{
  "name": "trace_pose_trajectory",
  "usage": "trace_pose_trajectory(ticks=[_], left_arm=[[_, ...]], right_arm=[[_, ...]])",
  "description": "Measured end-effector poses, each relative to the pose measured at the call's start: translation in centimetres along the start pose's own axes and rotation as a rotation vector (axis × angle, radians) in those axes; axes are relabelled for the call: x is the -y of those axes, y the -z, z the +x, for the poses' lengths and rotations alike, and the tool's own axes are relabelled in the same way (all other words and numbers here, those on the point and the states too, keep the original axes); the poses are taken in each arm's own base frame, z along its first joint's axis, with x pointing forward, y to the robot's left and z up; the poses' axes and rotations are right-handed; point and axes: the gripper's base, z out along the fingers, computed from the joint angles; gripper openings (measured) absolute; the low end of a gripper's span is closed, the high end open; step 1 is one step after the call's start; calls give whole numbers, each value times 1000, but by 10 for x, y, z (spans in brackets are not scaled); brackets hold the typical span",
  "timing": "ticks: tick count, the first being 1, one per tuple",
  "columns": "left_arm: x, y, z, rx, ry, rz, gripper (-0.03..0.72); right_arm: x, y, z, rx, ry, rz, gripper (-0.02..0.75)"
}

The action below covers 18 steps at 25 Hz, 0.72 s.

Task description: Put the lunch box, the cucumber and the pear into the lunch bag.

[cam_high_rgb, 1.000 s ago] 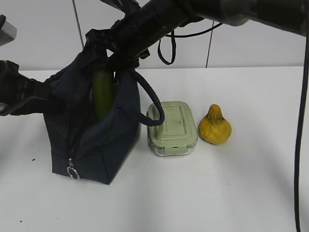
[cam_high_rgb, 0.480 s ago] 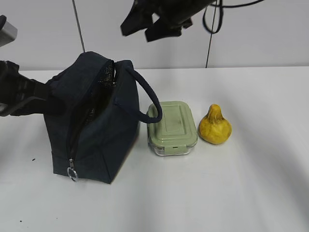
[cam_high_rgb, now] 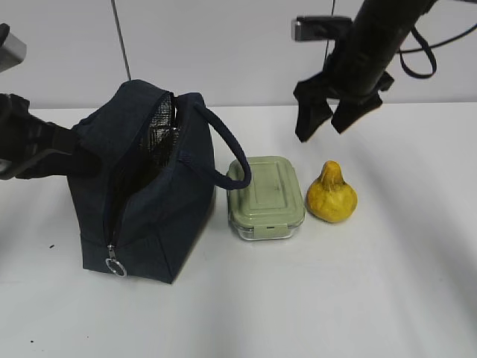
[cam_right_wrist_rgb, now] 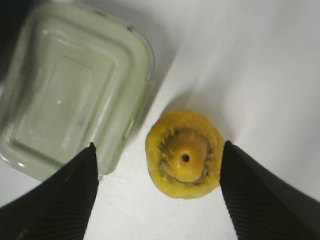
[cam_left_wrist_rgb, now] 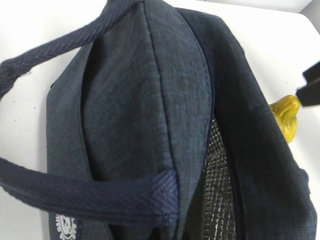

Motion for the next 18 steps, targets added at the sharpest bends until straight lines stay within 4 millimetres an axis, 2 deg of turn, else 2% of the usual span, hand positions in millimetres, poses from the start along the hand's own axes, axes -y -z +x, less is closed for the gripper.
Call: trace_pose_trajectory(ticks=[5, 13, 15, 17, 18], left_arm=[[0, 0, 0, 0, 0, 0, -19], [0, 0, 0, 0, 0, 0, -19], [0, 0, 0, 0, 0, 0, -19], [0, 0, 0, 0, 0, 0, -19], [0, 0, 0, 0, 0, 0, -19]], right_arm=[[7, -27, 17, -55, -20, 40, 584], [9, -35, 17, -37, -23, 51, 573], [11, -43, 18, -55, -28, 48, 521], [12, -50, 19, -74, -31, 44, 401], [13, -51, 19, -78, -30, 47, 297]])
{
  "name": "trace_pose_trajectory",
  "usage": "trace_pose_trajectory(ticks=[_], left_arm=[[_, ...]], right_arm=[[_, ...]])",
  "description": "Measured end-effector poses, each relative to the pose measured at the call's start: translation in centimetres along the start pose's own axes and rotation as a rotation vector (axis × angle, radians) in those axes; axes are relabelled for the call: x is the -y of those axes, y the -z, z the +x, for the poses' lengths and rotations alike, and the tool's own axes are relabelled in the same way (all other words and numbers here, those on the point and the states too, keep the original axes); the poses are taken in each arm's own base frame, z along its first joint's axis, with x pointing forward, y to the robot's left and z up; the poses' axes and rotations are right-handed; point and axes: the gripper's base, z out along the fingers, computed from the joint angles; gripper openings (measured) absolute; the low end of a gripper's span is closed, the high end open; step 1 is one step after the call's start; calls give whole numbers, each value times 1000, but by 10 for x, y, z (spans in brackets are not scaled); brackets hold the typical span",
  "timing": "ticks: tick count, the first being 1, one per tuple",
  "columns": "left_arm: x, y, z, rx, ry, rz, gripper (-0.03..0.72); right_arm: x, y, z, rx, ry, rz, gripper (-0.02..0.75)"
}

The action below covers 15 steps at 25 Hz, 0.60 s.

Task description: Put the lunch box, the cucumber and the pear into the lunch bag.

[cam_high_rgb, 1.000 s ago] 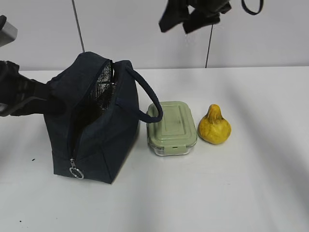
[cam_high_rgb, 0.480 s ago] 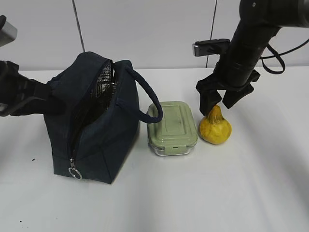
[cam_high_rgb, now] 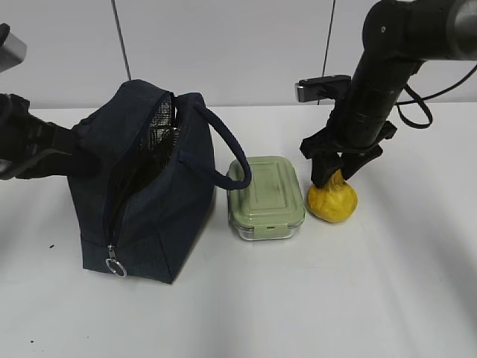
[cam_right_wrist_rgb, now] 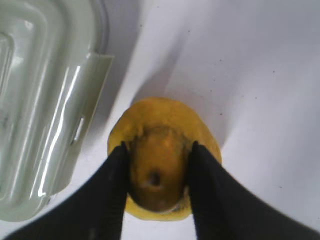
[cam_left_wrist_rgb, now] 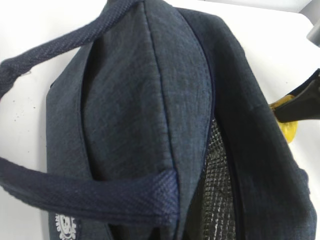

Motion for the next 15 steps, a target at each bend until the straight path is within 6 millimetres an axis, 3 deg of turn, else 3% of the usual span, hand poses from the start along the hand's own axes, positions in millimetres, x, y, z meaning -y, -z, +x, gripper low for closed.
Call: trace_pose_trajectory(ticks=[2, 5, 10, 13, 15], left_arm=[[0, 0, 0, -1, 0, 1, -19], [0, 0, 0, -2, 0, 2, -19], [0, 0, 0, -3, 0, 3, -19], [0, 0, 0, -3, 0, 4, -19], [0, 0, 0, -3, 0, 4, -19]], right_arm=[[0, 1, 0, 1, 2, 4, 181], [-1, 12, 0, 30, 6, 10, 160], [-17, 84, 1, 242, 20, -15, 155], [-44, 131, 2, 436, 104, -207, 154], [-64, 150, -1, 555, 171, -380, 151]])
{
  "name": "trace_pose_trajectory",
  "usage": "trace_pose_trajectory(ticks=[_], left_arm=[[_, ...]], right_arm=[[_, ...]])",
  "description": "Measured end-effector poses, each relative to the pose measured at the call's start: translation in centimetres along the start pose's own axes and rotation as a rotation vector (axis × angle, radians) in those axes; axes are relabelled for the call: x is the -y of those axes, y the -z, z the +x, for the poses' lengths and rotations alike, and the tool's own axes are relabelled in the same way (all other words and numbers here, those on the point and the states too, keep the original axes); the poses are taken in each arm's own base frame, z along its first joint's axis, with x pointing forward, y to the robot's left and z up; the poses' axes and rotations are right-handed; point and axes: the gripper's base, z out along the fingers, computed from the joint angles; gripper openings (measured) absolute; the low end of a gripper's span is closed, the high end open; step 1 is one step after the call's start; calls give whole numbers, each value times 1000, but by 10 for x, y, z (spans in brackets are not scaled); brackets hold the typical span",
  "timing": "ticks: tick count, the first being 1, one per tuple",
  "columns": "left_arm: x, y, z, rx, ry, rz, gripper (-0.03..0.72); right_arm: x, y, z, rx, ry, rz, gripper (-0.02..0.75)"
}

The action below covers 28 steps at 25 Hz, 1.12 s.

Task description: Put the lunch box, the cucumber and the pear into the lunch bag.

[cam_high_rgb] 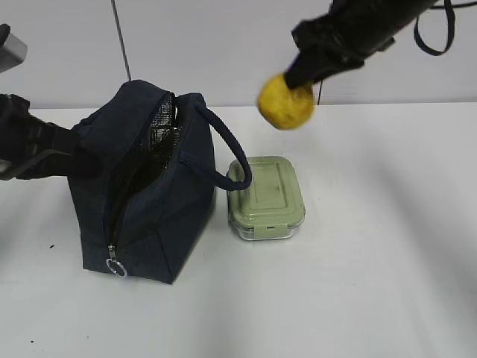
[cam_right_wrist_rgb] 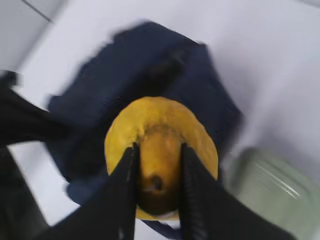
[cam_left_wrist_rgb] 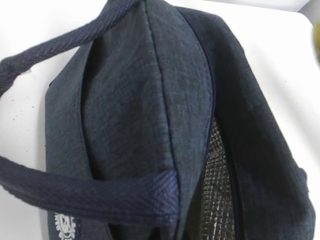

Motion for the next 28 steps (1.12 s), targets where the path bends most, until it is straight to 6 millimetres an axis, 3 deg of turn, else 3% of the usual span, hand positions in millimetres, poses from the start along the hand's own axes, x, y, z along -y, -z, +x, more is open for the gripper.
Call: trace_pose_trajectory(ticks=[4, 9, 13, 16, 19, 22, 25, 28], left_arm=[[0, 0, 0, -1, 0, 1, -19], [0, 0, 0, -2, 0, 2, -19], [0, 0, 0, -3, 0, 3, -19], [0, 0, 1, -8, -5, 3, -19], [1, 0, 1, -13, -6, 6, -19], [1, 0, 1, -13, -6, 6, -19], [1, 0, 1, -13, -6, 6, -19], [0, 0, 1, -13, -8, 5, -19]], right_arm=[[-31, -9, -15, 157, 45, -240, 148], [-53, -60, -5, 102, 84, -354, 148], [-51, -105, 14, 0, 88, -345, 147], [-36, -120, 25, -82, 86, -253, 146], [-30, -122, 29, -117, 100, -208, 163], [-30, -122, 29, -115, 93, -210, 286], [-33, -121, 25, -86, 66, -235, 510], [-35, -111, 15, -37, 52, -249, 574]])
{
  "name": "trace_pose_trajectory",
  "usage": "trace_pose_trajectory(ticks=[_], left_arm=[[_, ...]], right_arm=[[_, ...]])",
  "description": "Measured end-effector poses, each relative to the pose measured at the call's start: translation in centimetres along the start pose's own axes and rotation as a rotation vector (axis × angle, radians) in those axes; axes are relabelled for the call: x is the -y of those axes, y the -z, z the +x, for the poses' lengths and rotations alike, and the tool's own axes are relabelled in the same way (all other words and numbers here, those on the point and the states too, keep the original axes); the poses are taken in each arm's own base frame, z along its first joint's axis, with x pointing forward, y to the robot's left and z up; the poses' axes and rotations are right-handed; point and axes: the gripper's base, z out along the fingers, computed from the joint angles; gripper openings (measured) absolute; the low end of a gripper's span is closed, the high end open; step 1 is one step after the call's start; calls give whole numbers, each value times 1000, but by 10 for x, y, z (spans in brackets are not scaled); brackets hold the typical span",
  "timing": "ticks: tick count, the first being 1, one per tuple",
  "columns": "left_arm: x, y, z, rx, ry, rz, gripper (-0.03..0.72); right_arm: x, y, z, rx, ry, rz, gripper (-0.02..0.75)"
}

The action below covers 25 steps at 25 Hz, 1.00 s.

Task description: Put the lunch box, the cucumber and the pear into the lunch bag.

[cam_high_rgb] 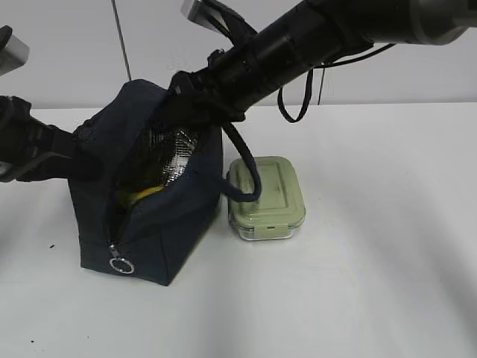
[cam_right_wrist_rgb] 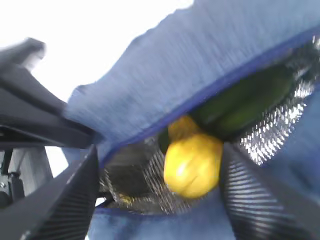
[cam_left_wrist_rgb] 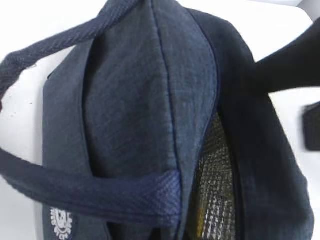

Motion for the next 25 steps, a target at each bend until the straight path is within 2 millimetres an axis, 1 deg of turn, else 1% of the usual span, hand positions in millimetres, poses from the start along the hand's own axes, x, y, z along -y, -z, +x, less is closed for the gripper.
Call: trace_pose_trajectory(ticks=[2, 3, 5, 6, 8, 10, 12, 14, 15, 16, 18, 21, 25], left_arm=[[0, 0, 0, 1, -2, -3, -19], [0, 0, 0, 1, -2, -3, -19], [0, 0, 0, 0, -2, -3, -19], [0, 0, 0, 0, -2, -3, -19], [0, 0, 0, 0, -2, -3, -19], [0, 0, 0, 0, -2, -3, -19], [0, 0, 0, 0, -2, -3, -19], [0, 0, 0, 0, -2, -3, -19], [0, 0, 0, 0, -2, -3, -19], [0, 0, 0, 1, -1, -2, -19], [0, 0, 0, 0, -1, -1, -19], [0, 0, 0, -1, 0, 1, -19], [0, 0, 0, 0, 2, 3, -19]], right_arm=[[-3, 16, -7, 33, 15, 15, 560], [-3, 28, -11, 48, 30, 37, 549], [4, 51, -14, 54, 30, 99, 538], [10, 63, -12, 54, 16, 138, 534], [31, 82, 0, 50, -53, 192, 533], [55, 91, 25, 36, -156, 234, 530], [79, 95, 56, 22, -280, 262, 528], [96, 95, 87, 2, -382, 265, 527], [102, 92, 100, -8, -424, 256, 526], [108, 90, 109, -11, -461, 240, 526], [120, 81, 120, -17, -524, 201, 530], [136, 66, 128, -43, -578, 138, 540], [150, 56, 124, -65, -573, 78, 544]])
